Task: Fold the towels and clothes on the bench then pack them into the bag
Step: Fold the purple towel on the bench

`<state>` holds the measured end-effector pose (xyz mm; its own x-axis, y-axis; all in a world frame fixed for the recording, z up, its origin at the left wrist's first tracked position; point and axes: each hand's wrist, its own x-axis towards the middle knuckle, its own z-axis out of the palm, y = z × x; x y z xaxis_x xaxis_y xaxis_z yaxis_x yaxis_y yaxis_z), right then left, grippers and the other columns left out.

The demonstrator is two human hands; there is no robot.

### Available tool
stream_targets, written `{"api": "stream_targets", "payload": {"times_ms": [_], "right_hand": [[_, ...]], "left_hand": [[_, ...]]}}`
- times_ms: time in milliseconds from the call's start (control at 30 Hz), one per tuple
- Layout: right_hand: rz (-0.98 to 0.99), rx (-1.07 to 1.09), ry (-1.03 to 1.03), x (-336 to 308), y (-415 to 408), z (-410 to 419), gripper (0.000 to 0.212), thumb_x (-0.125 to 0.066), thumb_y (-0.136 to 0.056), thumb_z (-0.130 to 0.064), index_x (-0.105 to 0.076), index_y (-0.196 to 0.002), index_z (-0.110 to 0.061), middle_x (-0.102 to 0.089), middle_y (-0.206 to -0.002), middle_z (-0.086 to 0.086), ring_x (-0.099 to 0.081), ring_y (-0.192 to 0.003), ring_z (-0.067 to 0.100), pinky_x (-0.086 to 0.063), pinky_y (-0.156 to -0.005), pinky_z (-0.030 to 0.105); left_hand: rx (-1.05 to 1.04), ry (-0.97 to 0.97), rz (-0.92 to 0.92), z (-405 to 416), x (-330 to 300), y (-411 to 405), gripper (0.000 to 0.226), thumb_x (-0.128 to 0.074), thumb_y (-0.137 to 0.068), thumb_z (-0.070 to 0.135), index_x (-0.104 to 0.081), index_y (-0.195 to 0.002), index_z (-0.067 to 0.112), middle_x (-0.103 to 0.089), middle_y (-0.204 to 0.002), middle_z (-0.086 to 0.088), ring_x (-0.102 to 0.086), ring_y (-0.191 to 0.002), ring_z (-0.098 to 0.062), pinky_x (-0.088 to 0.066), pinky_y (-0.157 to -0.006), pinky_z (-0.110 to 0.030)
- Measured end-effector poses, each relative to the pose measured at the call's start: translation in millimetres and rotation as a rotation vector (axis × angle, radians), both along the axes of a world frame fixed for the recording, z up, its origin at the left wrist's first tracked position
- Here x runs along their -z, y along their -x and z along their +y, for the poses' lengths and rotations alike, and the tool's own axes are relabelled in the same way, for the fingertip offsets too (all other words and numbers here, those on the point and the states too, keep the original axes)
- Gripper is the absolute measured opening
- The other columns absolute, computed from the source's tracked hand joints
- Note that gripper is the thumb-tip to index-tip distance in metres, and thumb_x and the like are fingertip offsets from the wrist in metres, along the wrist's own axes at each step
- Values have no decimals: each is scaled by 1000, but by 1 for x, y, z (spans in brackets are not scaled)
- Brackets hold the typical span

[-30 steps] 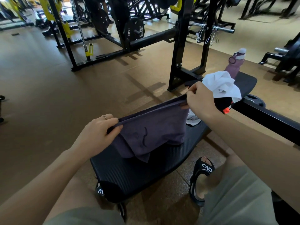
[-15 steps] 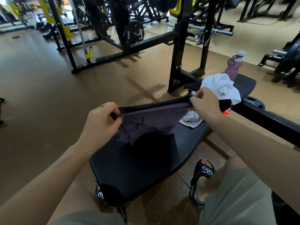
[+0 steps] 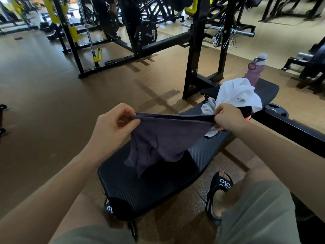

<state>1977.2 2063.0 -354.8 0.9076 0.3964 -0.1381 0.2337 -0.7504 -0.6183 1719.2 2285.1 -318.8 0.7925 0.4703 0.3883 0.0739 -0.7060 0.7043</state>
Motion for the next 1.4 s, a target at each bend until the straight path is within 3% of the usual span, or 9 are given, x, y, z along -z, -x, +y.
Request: {"api": "stream_targets", "payload": {"times_ms": [67,167,333,533,733,933,1033,1200,1400], "right_hand": [[-123,-187,180,-3,13,6,23,-48,-81,-9,-66,-94,1,-67,-93,15,-62,-94,39,-55,-75,45],[-53,-429,-205,-15,52,29,30,-58,-83,-9,-60,-110,-23,-59,-98,-17,-56,-103,13,-49,-84,27],[368,-653,-621,-44,102,65,42,-60,-83,3,-61,-122,-13,-73,-110,4,-66,-111,16,-51,-100,31],[337,-677,-590,-41,114,68,21,-64,-85,-9,-67,-106,-5,-70,-106,20,-67,-104,32,-51,-100,50],[271,-708,-545,-46,116,64,9,-63,-90,-1,-69,-97,-1,-69,-99,21,-63,-86,15,-55,-86,41],[145,-709,-541,-45,112,68,6,-61,-94,-6,-67,-92,-8,-70,-90,14,-64,-81,20,-54,-85,48],[-5,-680,-549,-45,109,69,9,-58,-95,-6,-63,-96,-13,-66,-83,9,-60,-73,19,-53,-73,39],[-284,-849,-401,-52,108,64,30,-48,-90,4,-66,-100,-18,-60,-80,-10,-53,-75,1,-37,-69,10],[-422,-906,-327,-60,104,63,18,-61,-79,-8,-69,-91,-18,-64,-79,-9,-59,-73,8,-47,-66,25]], "left_hand": [[19,47,-17,-6,-1,-4,10,-72,-91,11,-64,-90,17,-66,-83,1,-64,-80,-22,-54,-72,-35],[75,92,-23,-18,-3,-11,11,-73,-91,14,-62,-91,17,-65,-79,-2,-61,-75,-25,-49,-68,-27],[150,112,9,-25,-5,-13,20,-77,-88,15,-58,-93,19,-63,-71,-3,-53,-61,-14,-43,-62,-20],[120,72,33,-28,-8,-6,27,-81,-84,16,-55,-87,15,-61,-67,-2,-49,-57,-3,-41,-58,-14],[92,18,39,-28,-5,-6,31,-84,-81,17,-53,-86,14,-64,-68,0,-54,-58,-6,-42,-58,-12],[100,3,28,-28,0,-1,29,-81,-84,23,-52,-90,21,-67,-75,2,-65,-70,-16,-55,-66,-31],[137,6,37,-29,7,2,22,-74,-89,12,-54,-95,20,-65,-83,4,-65,-79,-18,-55,-74,-39],[109,39,10,-30,9,2,21,-73,-88,4,-57,-95,16,-65,-84,9,-66,-79,-9,-57,-72,-25],[88,12,-3,-28,7,0,18,-79,-86,14,-62,-91,17,-67,-80,5,-66,-77,-13,-54,-69,-27]]}}
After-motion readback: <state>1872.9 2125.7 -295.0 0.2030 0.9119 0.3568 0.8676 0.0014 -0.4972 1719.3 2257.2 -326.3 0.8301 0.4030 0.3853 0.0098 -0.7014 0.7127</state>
